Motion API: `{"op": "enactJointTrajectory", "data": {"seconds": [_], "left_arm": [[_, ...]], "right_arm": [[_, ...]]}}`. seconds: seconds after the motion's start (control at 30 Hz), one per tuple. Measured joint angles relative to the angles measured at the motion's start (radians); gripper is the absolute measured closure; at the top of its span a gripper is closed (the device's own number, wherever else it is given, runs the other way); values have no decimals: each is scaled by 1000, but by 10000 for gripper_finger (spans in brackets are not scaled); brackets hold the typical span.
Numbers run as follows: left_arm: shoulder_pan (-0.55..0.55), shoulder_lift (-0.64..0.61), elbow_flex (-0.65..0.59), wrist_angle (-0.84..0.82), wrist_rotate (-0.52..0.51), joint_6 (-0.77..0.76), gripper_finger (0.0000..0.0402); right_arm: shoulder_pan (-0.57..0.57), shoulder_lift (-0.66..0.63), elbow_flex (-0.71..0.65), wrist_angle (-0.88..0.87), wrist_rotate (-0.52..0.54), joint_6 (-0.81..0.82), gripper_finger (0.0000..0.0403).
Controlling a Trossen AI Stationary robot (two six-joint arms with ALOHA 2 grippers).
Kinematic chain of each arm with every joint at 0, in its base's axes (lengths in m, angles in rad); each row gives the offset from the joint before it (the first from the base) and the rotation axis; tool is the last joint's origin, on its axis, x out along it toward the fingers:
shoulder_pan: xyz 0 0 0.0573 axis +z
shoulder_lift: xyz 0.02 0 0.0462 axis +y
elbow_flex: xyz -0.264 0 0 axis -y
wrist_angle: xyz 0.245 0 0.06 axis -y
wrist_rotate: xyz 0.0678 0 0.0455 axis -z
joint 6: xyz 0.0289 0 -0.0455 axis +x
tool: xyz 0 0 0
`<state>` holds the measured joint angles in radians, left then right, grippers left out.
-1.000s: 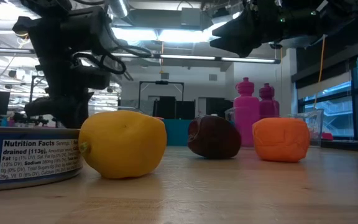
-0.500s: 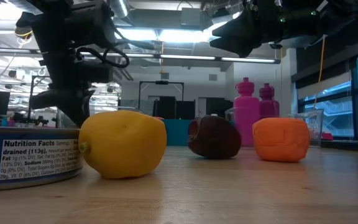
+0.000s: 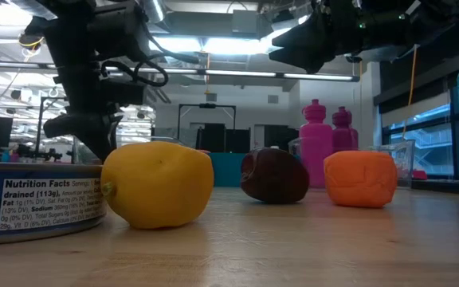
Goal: Pick & Place Food Item
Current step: Put the top blue pink tuna can into the left transparent bin
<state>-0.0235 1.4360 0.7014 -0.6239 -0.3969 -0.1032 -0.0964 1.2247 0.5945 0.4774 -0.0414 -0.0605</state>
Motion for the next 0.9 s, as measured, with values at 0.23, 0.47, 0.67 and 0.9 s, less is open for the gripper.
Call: {"op": "enactJointTrajectory", "data": {"seconds": [0.23,0.47,0.67,0.9], "left_arm": [[0,-17,67,-80,-38,10,400],[0,-17,83,-111,-57,13,400],[0,-17,84,-112,-89,13,401],[0,-19,116,-159,-145,19,401]], "right_arm": [[0,0,0,0,0,0,115],[0,0,0,0,0,0,115],[0,0,0,0,0,0,115],[0,0,0,0,0,0,115]]}}
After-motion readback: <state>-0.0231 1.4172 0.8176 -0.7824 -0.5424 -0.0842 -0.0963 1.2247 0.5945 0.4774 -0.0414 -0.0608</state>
